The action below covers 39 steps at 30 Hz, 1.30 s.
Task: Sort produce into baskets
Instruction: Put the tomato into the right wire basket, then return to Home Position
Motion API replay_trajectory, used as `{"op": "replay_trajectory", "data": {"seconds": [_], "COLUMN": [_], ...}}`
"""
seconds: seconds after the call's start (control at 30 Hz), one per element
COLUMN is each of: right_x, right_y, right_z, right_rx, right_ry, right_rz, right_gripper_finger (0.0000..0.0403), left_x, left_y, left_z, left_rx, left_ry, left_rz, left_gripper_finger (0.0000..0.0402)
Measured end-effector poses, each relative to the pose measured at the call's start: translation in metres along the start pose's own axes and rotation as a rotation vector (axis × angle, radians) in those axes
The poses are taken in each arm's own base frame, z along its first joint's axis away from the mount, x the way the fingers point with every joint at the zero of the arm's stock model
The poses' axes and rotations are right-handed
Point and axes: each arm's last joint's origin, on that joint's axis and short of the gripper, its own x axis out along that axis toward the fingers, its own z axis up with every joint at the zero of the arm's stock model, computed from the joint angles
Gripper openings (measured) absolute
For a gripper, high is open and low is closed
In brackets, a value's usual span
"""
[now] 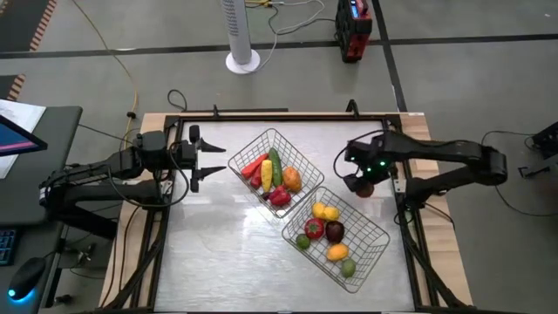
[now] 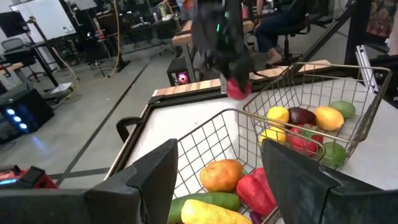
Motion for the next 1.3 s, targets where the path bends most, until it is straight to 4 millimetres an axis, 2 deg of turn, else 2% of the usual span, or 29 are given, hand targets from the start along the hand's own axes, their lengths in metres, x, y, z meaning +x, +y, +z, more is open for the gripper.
{"op": "replay_trajectory", "data": {"seconds": [0.17,0.33,0.43,0.63,0.73,0.87,1.13,1.3], "right_x": [-0.041,-0.058,-0.055,-0.034,-0.027,-0.026,-0.027,-0.026], "right_y": [0.012,0.026,0.037,0.063,0.069,0.071,0.069,0.054], "right_z": [-0.023,-0.050,-0.065,-0.085,-0.093,-0.101,-0.112,-0.118], "right_rx": [-0.136,-0.287,-0.362,-0.474,-0.511,-0.543,-0.593,-0.595], "right_ry": [-0.182,-0.365,-0.432,-0.514,-0.572,-0.605,-0.663,-0.741], "right_rz": [0.214,0.384,0.386,0.283,0.231,0.222,0.213,0.168], "right_gripper_finger": [0.0345,0.0345,0.0347,0.0359,0.0368,0.0382,0.0393,0.0385], "left_x": [0.000,0.000,0.000,-0.001,-0.001,0.004,0.013,0.005], "left_y": [0.000,0.001,0.001,0.002,0.002,0.003,-0.001,-0.006], "left_z": [0.000,0.002,0.006,0.012,0.014,0.012,0.010,0.012], "left_rx": [-0.001,-0.007,-0.018,-0.097,-0.137,-0.206,-0.227,-0.170], "left_ry": [0.000,-0.025,-0.060,-0.128,-0.145,-0.129,-0.092,-0.133], "left_rz": [-0.001,0.005,0.014,0.004,-0.012,-0.004,0.003,-0.023], "left_gripper_finger": [0.0219,0.0219,0.0219,0.0219,0.0219,0.0219,0.0219,0.0219]}}
